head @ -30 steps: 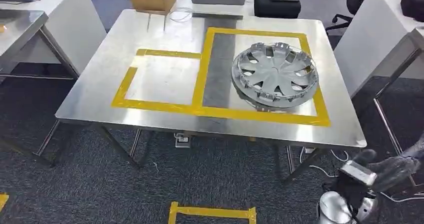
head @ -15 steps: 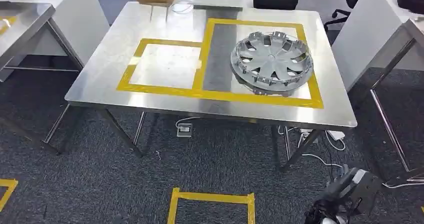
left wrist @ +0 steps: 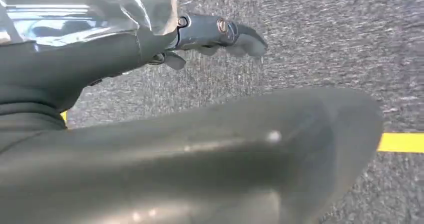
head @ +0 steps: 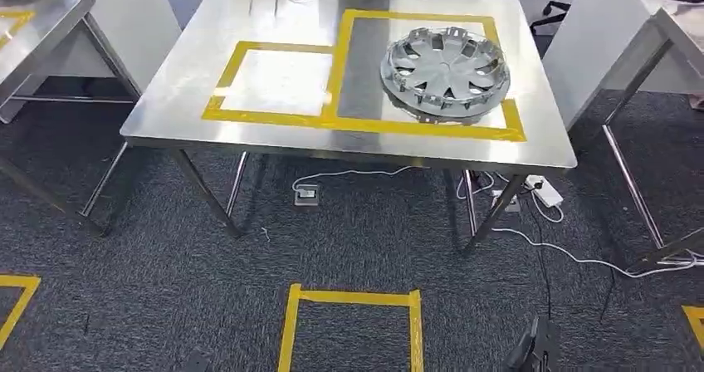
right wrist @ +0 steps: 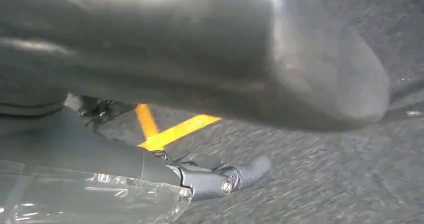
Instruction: Take the parts from the cabinet and place them on the table.
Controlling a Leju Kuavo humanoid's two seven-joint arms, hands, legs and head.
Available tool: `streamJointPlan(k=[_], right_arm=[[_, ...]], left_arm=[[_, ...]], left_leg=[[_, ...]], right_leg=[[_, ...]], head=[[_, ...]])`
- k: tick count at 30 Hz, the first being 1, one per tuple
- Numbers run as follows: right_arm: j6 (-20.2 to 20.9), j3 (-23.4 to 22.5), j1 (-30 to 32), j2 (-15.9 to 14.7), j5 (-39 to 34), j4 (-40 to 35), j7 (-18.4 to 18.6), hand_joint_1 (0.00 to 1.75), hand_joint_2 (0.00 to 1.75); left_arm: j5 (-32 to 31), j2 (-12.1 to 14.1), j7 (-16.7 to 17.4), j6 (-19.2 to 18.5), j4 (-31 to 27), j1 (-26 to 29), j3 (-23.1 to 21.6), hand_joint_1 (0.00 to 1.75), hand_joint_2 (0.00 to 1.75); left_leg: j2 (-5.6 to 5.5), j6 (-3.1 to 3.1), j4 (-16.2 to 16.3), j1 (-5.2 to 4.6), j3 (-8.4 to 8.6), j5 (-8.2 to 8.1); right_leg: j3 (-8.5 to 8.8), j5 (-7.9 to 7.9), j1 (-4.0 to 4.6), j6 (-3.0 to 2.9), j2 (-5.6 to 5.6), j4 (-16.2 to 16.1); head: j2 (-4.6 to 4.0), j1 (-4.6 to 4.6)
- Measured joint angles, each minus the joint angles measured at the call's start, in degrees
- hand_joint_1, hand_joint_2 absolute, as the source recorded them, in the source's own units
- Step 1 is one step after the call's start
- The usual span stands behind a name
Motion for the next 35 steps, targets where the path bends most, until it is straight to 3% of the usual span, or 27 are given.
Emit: streamJointPlan(k=[2, 3, 4, 6, 7, 8, 9, 11, 12, 13, 14, 16, 17, 18, 19, 21, 22, 23, 25, 26, 27, 28, 29, 31, 32, 33, 35], right_arm=[[0.27, 1.35, -0.63, 0.00, 2.34, 4.90, 3.27, 0.00, 0.00], [1.31, 2.26, -0.93, -0.07, 3.66, 7.11, 5.50, 0.00, 0.00], [3.39, 3.38, -1.00, -0.07, 4.55, 9.14, 8.62, 0.00, 0.00], [7.39, 5.53, -0.98, 0.17, 5.45, 12.44, 12.65, 0.00, 0.00], [8.39, 6.32, -0.97, 0.28, 5.69, 13.67, 13.19, 0.00, 0.00], [8.52, 6.87, -0.98, 0.55, 5.78, 14.58, 13.28, 0.00, 0.00], [8.52, 7.35, -1.02, 0.83, 6.00, 15.32, 13.28, 0.00, 0.00], [8.48, 8.39, -1.29, 1.37, 6.41, 16.52, 13.25, 0.00, 0.00], [8.48, 8.90, -1.64, 1.68, 6.70, 16.85, 13.25, 0.00, 0.00], [8.46, 9.38, -1.92, 2.16, 6.89, 16.93, 13.28, 0.00, 0.00], [8.43, 9.69, -2.32, 2.05, 7.15, 17.20, 13.32, 0.00, 0.00], [8.50, 10.52, -3.23, 2.49, 7.31, 17.70, 13.45, 0.00, 0.00], [8.52, 10.88, -3.29, 2.67, 7.50, 17.85, 13.54, 0.00, 0.00], [8.56, 11.19, -3.44, 2.69, 7.72, 18.11, 13.54, 0.00, 0.00], [8.61, 11.57, -3.66, 2.75, 7.92, 18.16, 13.54, 0.00, 0.00], [8.83, 12.09, -4.10, 2.62, 8.31, 18.20, 13.54, 0.00, 0.00], [8.98, 12.29, -4.31, 2.60, 8.40, 18.22, 13.54, 0.00, 0.00], [9.13, 12.55, -4.44, 2.56, 8.64, 18.27, 13.54, 0.00, 0.00], [9.33, 13.07, -4.54, 2.51, 9.16, 18.33, 13.78, 0.00, 0.00], [9.42, 13.44, -4.64, 2.53, 9.34, 18.38, 13.91, 0.00, 0.00], [9.46, 13.71, -4.80, 2.64, 9.47, 18.42, 14.04, 0.00, 0.00], [9.46, 13.90, -5.04, 2.82, 9.51, 18.44, 14.11, 0.00, 0.00], [9.46, 14.10, -5.02, 2.90, 9.49, 18.46, 14.09, 0.00, 0.00], [9.44, 14.41, -4.69, 3.23, 9.45, 18.68, 13.86, 0.00, 0.00], [9.44, 14.56, -4.54, 3.32, 9.29, 18.77, 13.73, 0.00, 0.00], [9.44, 14.67, -4.46, 3.58, 9.30, 18.86, 13.54, 0.00, 0.00], [9.48, 14.73, -4.34, 3.63, 9.21, 19.01, 13.15, 0.00, 0.00]], left_arm=[[0.59, 0.51, 0.72, 0.11, 0.09, -0.09, -0.77, 0.00, 0.00], [0.79, 0.59, 1.10, 0.11, 0.20, -0.08, -1.16, 0.00, 0.00], [1.38, 0.81, 1.51, 0.13, 0.31, -0.07, -1.70, 0.00, 0.00], [1.88, 1.40, 1.90, 0.13, 0.52, -0.27, -2.49, 0.00, 0.00], [2.01, 1.75, 1.99, 0.13, 0.68, -0.47, -2.84, 0.00, 0.00], [2.26, 1.95, 2.08, 0.13, 0.85, -0.58, -3.15, 0.00, 0.00], [2.41, 2.23, 2.12, 0.13, 0.94, -0.59, -3.35, 0.00, 0.00], [2.54, 2.85, 2.12, 0.11, 1.18, -0.74, -3.70, 0.00, 0.00], [2.69, 3.30, 2.12, 0.11, 1.27, -0.98, -3.96, 0.00, 0.00], [2.76, 3.81, 2.12, 0.11, 1.33, -1.25, -4.13, 0.00, 0.00], [2.76, 3.92, 2.10, 0.13, 1.40, -1.36, -4.37, 0.00, 0.00], [2.76, 4.36, 2.12, 0.17, 1.97, -1.47, -4.66, 0.00, 0.00], [2.93, 4.53, 2.17, 0.20, 2.10, -1.48, -4.85, 0.00, 0.00], [2.93, 4.51, 2.17, 0.20, 2.23, -1.71, -4.92, 0.00, 0.00], [3.04, 4.51, 2.17, 0.22, 2.30, -1.84, -4.99, 0.00, 0.00], [3.19, 4.51, 2.17, 0.30, 2.49, -1.80, -5.14, 0.00, 0.00], [3.24, 4.51, 2.17, 0.30, 2.65, -1.77, -5.31, 0.00, 0.00], [3.48, 4.51, 2.14, 0.39, 2.84, -1.77, -5.40, 0.00, 0.00], [3.74, 4.51, 2.08, 0.55, 3.13, -1.63, -5.53, 0.00, 0.00], [3.89, 4.51, 1.95, 0.57, 3.39, -1.49, -5.62, 0.00, 0.00], [4.09, 4.59, 1.82, 0.57, 3.59, -1.31, -5.71, 0.00, 0.00], [4.16, 4.86, 1.66, 0.55, 3.78, -1.02, -5.73, 0.00, 0.00], [4.13, 5.00, 1.51, 0.50, 4.06, -0.68, -5.77, 0.00, 0.00], [4.13, 5.51, 1.20, 0.44, 4.83, 0.02, -5.77, 0.00, 0.00], [4.16, 5.88, 1.05, 0.35, 5.26, 0.55, -5.77, 0.00, 0.00], [4.22, 6.21, 0.79, 0.39, 5.64, 1.09, -5.77, 0.00, 0.00], [4.59, 6.32, 0.20, 1.37, 6.05, 1.84, -5.77, 0.00, 0.00]], left_leg=[[-0.21, -0.67, -0.04, 0.29, -0.39, 0.98], [-0.34, -1.04, 0.75, 0.54, -0.99, -1.23], [-0.31, -1.43, 3.36, 0.71, -1.62, -5.32], [-0.32, -2.08, 12.38, 0.83, -3.45, -12.30], [-0.33, -2.19, 16.36, 0.83, -3.99, -13.71], [-0.33, -2.13, 18.53, 0.82, -3.72, -13.36], [-0.34, -1.89, 18.03, 0.80, -2.10, -11.77], [-0.43, -0.66, 9.05, 0.63, 5.09, -8.18], [-0.56, 0.34, 3.38, 0.27, 8.96, -8.63], [-0.45, 1.02, -0.71, 0.26, 11.32, -10.99], [-0.45, 0.39, -0.81, -0.15, 11.18, -10.33], [-0.47, 1.31, -0.96, -0.82, 10.74, -9.45], [-0.34, 2.06, -1.87, -0.77, 10.26, -8.18], [0.05, 2.02, -2.84, -0.08, 9.91, -7.13], [-0.17, 2.74, -3.04, -0.14, 9.06, -6.22], [-0.10, 2.51, -2.91, -0.14, 7.35, -4.65], [-0.04, 2.37, -2.75, -0.15, 6.17, -3.89], [0.05, 2.20, -2.52, -0.12, 5.04, -3.21], [0.16, 1.71, -1.84, 0.06, 3.00, -2.22], [0.17, 1.33, -1.21, 0.24, 1.92, -1.83], [0.19, 0.98, -0.44, 0.34, 1.03, -1.53], [0.25, 0.52, 0.00, 0.17, 0.19, -1.14], [0.45, 0.14, 0.12, 0.29, -0.05, -0.68], [0.43, -0.42, -0.10, 0.58, -0.09, 0.46], [0.28, -0.83, -0.31, 0.61, -0.22, 0.95], [0.18, -1.13, -0.04, 0.97, -0.82, 0.27], [-0.17, -1.86, 5.08, 1.01, -2.27, -6.72]], right_leg=[[-0.77, 1.04, -0.39, -1.15, -0.28, -0.03], [-1.38, 1.72, -0.48, -1.65, -0.47, 0.00], [-2.13, 2.42, -0.46, -2.23, -0.54, 0.03], [-3.49, 3.83, -0.20, -2.31, -0.55, 0.12], [-4.39, 4.54, -0.09, -2.29, -0.55, 0.27], [-5.28, 5.12, 0.00, -2.25, -0.54, 0.44], [-6.15, 5.63, 0.15, -2.23, -0.51, 0.63], [-7.53, 6.66, 0.63, -2.14, -0.36, 0.77], [-7.80, 7.19, 0.49, -2.17, -0.31, 0.77], [-8.17, 7.72, 0.86, -1.56, -0.30, 0.76], [-8.18, 8.19, 0.40, -1.25, -0.36, 0.47], [-8.36, 9.24, -0.04, -0.48, -0.30, 0.28], [-8.41, 9.95, 0.37, -0.05, -0.23, -0.28], [-9.01, 8.70, 0.29, -0.45, -0.25, 0.68], [-10.12, 5.91, 0.35, -1.12, -0.22, 2.84], [-12.81, -0.27, 0.12, -1.65, -0.21, 10.97], [-13.70, -2.03, 0.06, -1.32, -0.22, 15.43], [-13.74, -2.08, -0.12, -0.55, -0.22, 18.19], [-10.46, 0.92, -0.59, 1.33, -0.24, 16.12], [-6.91, 2.73, -0.79, 2.07, -0.25, 11.36], [-2.97, 2.99, -0.97, 2.13, -0.26, 5.60], [0.15, 0.22, -0.50, 1.44, -0.19, 1.04], [0.27, 0.11, -0.17, 0.58, -0.09, -0.10], [-0.90, 0.77, 0.21, 0.49, 0.04, 0.30], [-1.29, 1.21, 0.19, -0.13, 0.02, 0.15], [-1.43, 1.97, -0.81, -1.06, -0.12, -0.19], [-2.57, 3.18, -0.56, -1.98, -0.20, -0.13]], head=[[0.00, 0.02], [0.00, 0.02], [0.00, -0.07], [0.00, -0.11], [0.00, -0.09], [0.00, -0.11], [0.00, -0.13], [0.00, -0.13], [0.00, -0.09], [0.00, 0.11], [0.02, 0.09], [0.00, -0.26], [0.00, -0.20], [0.00, -0.16], [0.00, -0.04], [0.00, 0.09], [0.00, 0.11], [0.00, 0.09], [0.00, 0.08], [0.00, 0.11], [0.00, 0.11], [0.00, 0.15], [0.00, -0.19], [0.00, 0.13], [0.00, 0.06], [0.00, 0.22], [0.00, -0.16]])
